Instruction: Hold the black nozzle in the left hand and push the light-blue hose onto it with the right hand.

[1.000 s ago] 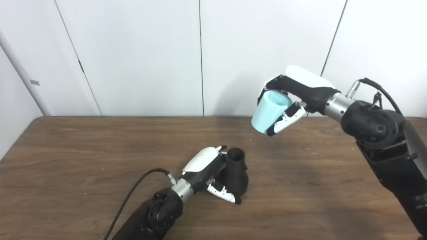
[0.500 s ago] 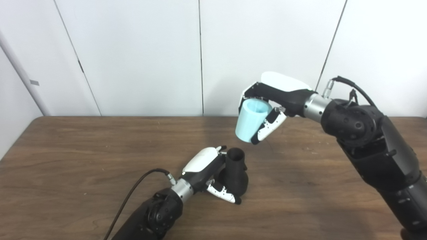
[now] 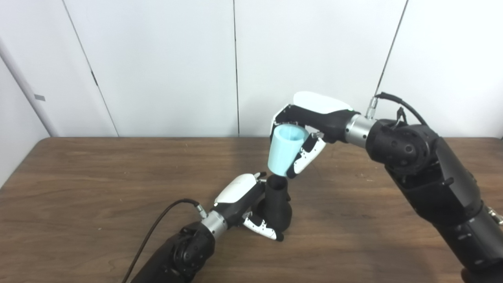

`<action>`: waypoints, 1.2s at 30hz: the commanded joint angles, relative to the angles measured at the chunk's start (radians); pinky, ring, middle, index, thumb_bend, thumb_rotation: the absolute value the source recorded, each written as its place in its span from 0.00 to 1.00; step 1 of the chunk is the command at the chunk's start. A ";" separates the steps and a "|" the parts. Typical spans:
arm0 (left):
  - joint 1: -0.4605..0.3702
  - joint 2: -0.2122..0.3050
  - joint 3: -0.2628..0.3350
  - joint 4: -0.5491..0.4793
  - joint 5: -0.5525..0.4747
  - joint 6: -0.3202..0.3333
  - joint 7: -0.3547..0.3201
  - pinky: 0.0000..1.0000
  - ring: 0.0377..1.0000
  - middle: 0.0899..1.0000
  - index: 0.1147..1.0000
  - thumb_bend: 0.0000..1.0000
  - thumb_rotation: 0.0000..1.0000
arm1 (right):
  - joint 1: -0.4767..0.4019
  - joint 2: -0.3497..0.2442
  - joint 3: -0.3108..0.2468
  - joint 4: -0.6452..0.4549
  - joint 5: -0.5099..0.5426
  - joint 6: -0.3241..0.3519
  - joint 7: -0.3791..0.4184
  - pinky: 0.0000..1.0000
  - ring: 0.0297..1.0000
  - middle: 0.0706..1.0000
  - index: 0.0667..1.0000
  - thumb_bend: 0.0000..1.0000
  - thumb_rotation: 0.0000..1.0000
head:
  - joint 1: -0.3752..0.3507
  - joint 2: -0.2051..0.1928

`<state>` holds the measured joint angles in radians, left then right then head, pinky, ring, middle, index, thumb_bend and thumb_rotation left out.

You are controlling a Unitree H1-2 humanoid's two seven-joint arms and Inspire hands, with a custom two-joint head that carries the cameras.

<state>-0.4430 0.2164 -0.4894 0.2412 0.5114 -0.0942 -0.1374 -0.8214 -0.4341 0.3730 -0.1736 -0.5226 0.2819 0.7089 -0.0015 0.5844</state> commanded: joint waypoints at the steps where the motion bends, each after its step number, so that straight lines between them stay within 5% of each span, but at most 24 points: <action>1: 0.059 0.019 -0.043 0.052 0.035 0.087 -0.107 1.00 0.61 0.42 0.43 0.53 0.00 | -0.047 -0.005 -0.013 -0.036 -0.010 0.003 -0.010 0.35 0.43 0.45 0.45 0.50 0.00 | 0.001 0.001; 26: 0.063 0.019 -0.041 0.029 0.030 0.107 -0.115 1.00 0.61 0.41 0.43 0.53 0.00 | 0.054 0.031 0.033 -0.036 -0.037 -0.016 -0.014 0.38 0.39 0.45 0.48 0.50 0.00 | 0.005 0.021; 36: 0.063 0.022 -0.039 0.031 0.029 0.100 -0.111 1.00 0.61 0.41 0.43 0.53 0.00 | 0.031 0.023 0.036 -0.048 -0.026 0.004 0.022 0.37 0.39 0.44 0.48 0.50 0.00 | 0.004 0.026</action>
<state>-0.4378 0.2201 -0.4894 0.2162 0.5106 -0.0669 -0.1542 -0.7592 -0.4079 0.3973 -0.1958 -0.5635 0.2881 0.7017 0.0015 0.6105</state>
